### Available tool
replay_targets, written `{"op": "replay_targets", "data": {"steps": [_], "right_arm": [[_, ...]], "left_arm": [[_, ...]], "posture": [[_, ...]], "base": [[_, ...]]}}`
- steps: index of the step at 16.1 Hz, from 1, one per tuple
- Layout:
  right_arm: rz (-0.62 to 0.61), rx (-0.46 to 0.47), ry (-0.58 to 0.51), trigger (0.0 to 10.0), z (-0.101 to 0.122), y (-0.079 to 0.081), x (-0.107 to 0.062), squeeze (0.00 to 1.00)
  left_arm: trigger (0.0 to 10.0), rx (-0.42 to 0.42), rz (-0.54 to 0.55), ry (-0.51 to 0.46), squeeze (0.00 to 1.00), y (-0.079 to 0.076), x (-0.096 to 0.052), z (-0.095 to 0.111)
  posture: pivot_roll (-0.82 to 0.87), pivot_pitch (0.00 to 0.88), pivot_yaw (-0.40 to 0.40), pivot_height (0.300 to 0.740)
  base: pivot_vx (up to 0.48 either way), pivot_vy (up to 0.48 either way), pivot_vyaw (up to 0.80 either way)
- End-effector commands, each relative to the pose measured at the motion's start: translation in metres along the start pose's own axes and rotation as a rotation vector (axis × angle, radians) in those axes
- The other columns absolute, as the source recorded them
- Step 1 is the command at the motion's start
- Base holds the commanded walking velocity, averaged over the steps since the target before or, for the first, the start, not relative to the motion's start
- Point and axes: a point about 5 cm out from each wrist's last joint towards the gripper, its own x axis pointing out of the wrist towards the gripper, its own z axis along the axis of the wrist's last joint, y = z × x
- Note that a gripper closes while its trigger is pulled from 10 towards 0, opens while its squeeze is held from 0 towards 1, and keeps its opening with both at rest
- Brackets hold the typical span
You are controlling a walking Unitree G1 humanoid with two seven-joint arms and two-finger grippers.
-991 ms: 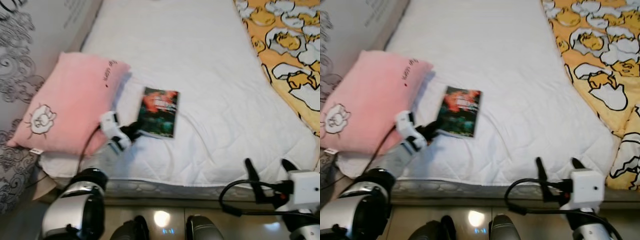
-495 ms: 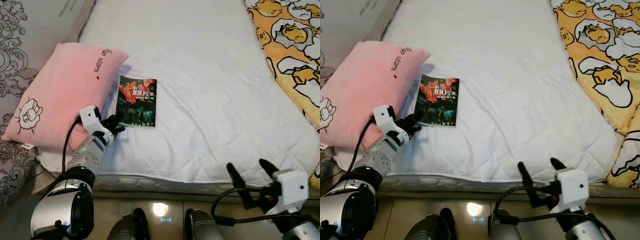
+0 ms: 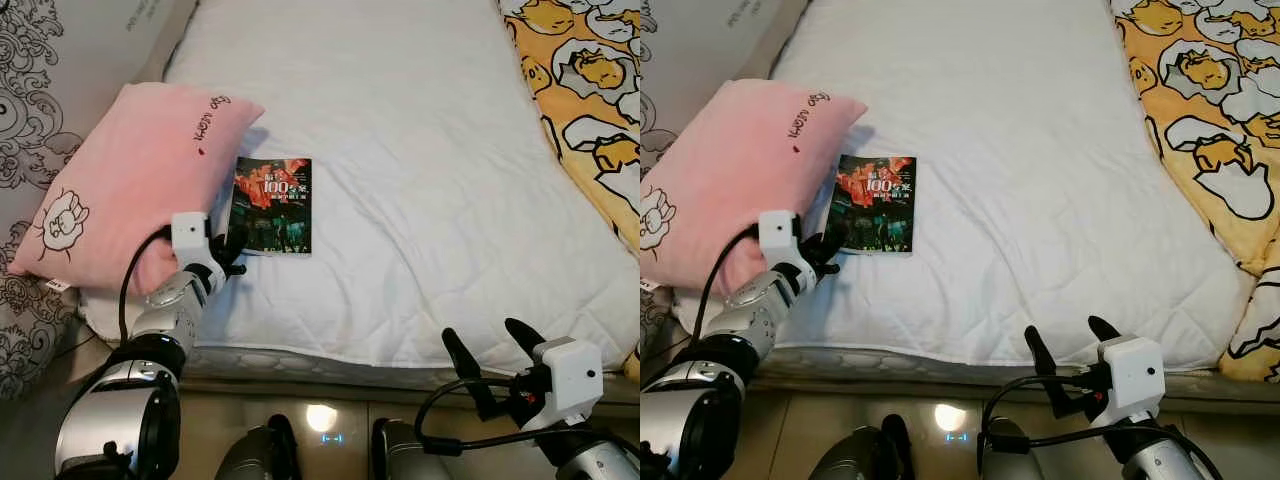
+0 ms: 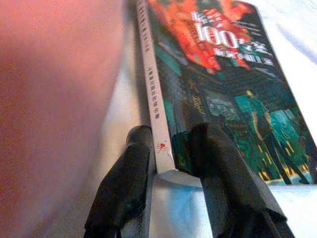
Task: Clean up the room
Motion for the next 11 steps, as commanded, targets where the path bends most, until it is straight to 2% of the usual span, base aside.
{"op": "replay_targets", "data": {"steps": [1,3,5,6,7,11], "right_arm": [[0.003,0.008,0.034,10.0,-0.007,0.002,-0.002,0.0],[0.009,0.012,0.037,10.0,-0.009,0.004,0.001,0.0],[0.018,0.014,0.037,10.0,-0.011,0.006,0.003,0.0],[0.018,0.015,0.035,10.0,-0.011,0.006,0.005,0.0],[0.018,0.018,0.032,10.0,-0.012,0.007,0.007,0.0],[0.024,0.019,0.041,10.0,-0.015,0.008,0.008,0.0]], "left_arm": [[10.0,0.064,0.002,-0.023,1.0,0.006,-0.003,0.006],[10.0,0.229,-0.114,-0.094,1.0,-0.015,0.003,0.036],[10.0,0.326,-0.154,-0.114,1.0,-0.024,0.003,0.046],[10.0,0.398,-0.166,-0.097,1.0,-0.026,0.002,0.046],[10.0,0.471,-0.196,-0.027,1.0,-0.028,-0.003,0.038],[10.0,0.514,-0.206,0.1,1.0,-0.024,-0.019,0.016]], "posture": [[-0.31,0.235,0.086,0.74],[-0.29,0.226,0.085,0.74],[-0.29,0.219,0.087,0.74],[-0.28,0.216,0.089,0.74],[-0.27,0.213,0.092,0.74],[-0.27,0.211,0.088,0.74]], "base": [[0.0,0.0,0.0],[0.0,0.0,0.0],[0.0,0.0,0.0],[0.0,0.0,0.0],[0.0,0.0,0.0],[0.0,0.0,0.0]]}}
